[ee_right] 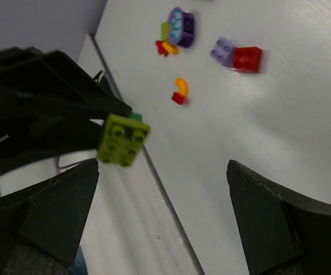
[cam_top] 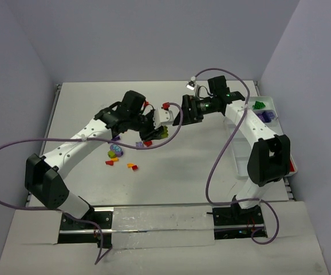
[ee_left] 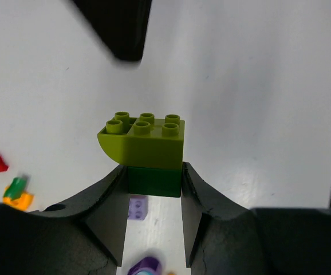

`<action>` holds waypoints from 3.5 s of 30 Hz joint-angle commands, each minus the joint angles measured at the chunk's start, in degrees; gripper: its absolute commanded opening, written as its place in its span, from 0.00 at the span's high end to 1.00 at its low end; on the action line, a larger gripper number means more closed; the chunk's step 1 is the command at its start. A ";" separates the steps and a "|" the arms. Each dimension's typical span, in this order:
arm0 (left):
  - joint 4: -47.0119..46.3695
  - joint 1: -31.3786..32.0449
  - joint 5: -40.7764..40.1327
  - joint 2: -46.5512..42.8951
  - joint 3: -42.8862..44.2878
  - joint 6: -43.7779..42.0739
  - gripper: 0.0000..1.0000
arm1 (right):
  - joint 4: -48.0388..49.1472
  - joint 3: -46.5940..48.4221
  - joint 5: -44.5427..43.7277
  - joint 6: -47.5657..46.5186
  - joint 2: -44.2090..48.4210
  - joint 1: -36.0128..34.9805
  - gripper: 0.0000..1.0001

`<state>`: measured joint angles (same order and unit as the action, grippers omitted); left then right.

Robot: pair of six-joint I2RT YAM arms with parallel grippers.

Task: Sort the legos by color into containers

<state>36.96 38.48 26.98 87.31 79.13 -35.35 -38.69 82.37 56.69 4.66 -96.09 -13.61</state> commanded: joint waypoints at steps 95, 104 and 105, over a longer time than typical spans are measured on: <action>-5.65 2.39 -11.71 1.26 -0.34 14.63 1.00 | -5.92 -3.00 -61.59 -37.75 -6.83 38.96 0.26; -5.27 -1.21 -0.98 0.57 2.78 20.27 1.00 | -16.10 3.71 -44.67 -36.03 1.10 35.99 0.24; -5.30 -1.83 1.87 0.43 3.68 21.96 1.00 | -17.54 4.23 -40.36 -35.58 2.81 35.33 0.24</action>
<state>33.18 38.90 18.53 88.97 77.59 -18.54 -50.26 81.43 2.27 -32.40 -101.22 24.17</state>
